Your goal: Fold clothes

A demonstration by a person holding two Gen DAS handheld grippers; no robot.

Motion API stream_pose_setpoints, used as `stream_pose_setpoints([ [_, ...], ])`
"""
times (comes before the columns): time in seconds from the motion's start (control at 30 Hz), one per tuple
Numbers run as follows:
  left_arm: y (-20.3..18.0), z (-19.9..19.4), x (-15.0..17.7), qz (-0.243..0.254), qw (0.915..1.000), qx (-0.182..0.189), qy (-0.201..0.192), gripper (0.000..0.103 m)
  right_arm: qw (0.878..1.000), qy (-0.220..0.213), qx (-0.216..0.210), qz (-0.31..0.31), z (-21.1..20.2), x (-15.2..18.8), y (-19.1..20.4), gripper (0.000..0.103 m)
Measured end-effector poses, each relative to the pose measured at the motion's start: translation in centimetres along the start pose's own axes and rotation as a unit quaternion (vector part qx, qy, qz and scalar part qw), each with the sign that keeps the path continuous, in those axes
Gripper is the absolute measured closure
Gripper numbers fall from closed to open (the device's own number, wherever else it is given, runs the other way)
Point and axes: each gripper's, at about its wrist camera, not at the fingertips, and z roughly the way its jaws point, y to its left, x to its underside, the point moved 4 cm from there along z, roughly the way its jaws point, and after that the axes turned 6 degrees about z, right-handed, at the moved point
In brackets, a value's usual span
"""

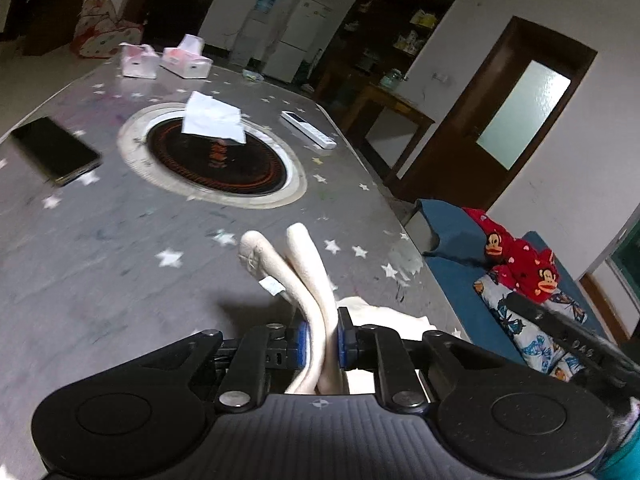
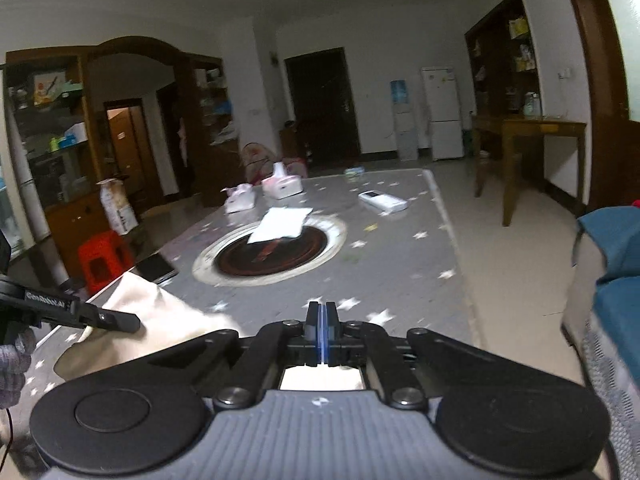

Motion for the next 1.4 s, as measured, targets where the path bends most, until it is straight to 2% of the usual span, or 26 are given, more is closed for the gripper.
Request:
stream_pose_setpoints([
  [0.1, -0.1, 1.3, -0.3, 0.003, 0.9999, -0.008, 0.011, 0.088, 1.000, 0.013, 0.012, 0.002, 1.1, -0.1, -1.4, 0.101],
  [0.13, 0.0, 1.4, -0.2, 0.003, 0.9998, -0.011, 0.014, 0.088, 1.000, 0.022, 0.011, 0.005, 1.5, 0.1, -1.9, 0.097],
  [0.2, 0.5, 1.5, 0.1, 0.002, 0.9997, -0.016, 0.018, 0.088, 0.999, 0.037, 0.012, 0.016, 2.4, 0.9, -2.6, 0.095],
  [0.27, 1.3, 1.4, 0.3, -0.003, 0.9995, -0.022, 0.022, 0.088, 0.998, 0.053, 0.011, 0.031, 3.3, 2.1, -3.3, 0.088],
  [0.33, 1.9, 1.6, 0.5, -0.005, 0.9993, -0.028, 0.026, 0.088, 0.996, 0.068, 0.010, 0.051, 4.3, 3.4, -3.9, 0.073],
  [0.37, 2.1, 1.7, 0.5, -0.005, 0.9991, -0.031, 0.028, 0.088, 0.995, 0.076, 0.007, 0.062, 4.7, 3.9, -4.1, 0.072],
  [0.53, 2.3, 2.4, 0.6, -0.001, 0.9988, -0.034, 0.036, 0.088, 0.989, 0.107, -0.006, 0.100, 6.8, 6.6, -4.3, 0.073],
  [0.57, 2.2, 2.5, 0.6, 0.000, 0.9988, -0.033, 0.036, 0.088, 0.989, 0.109, -0.009, 0.102, 7.1, 6.8, -4.1, 0.076],
  [0.6, 2.0, 2.5, 0.4, 0.002, 0.9989, -0.032, 0.036, 0.088, 0.989, 0.107, -0.011, 0.101, 7.1, 6.8, -4.0, 0.092],
  [0.63, 1.9, 2.6, 0.3, 0.003, 0.9990, -0.029, 0.035, 0.088, 0.989, 0.106, -0.012, 0.100, 7.1, 6.8, -3.8, 0.094],
  [0.9, -0.1, 3.6, -1.7, 0.011, 0.9996, 0.000, 0.025, 0.089, 0.998, 0.043, 0.005, 0.039, 4.9, 1.8, -3.2, 0.095],
  [1.17, -2.1, 6.3, -3.5, 0.032, 0.9991, 0.021, 0.017, 0.089, 0.998, 0.018, 0.052, 0.007, 5.3, -1.6, -5.2, 0.096],
  [1.3, -1.7, 8.4, -3.5, 0.043, 0.9986, 0.007, 0.030, 0.086, 0.996, 0.034, 0.077, 0.008, 7.4, -1.3, -6.6, 0.096],
  [1.4, -0.5, 9.5, -3.2, 0.049, 0.9976, -0.026, 0.040, 0.082, 0.993, 0.048, 0.104, 0.008, 8.9, -0.6, -7.5, 0.092],
])
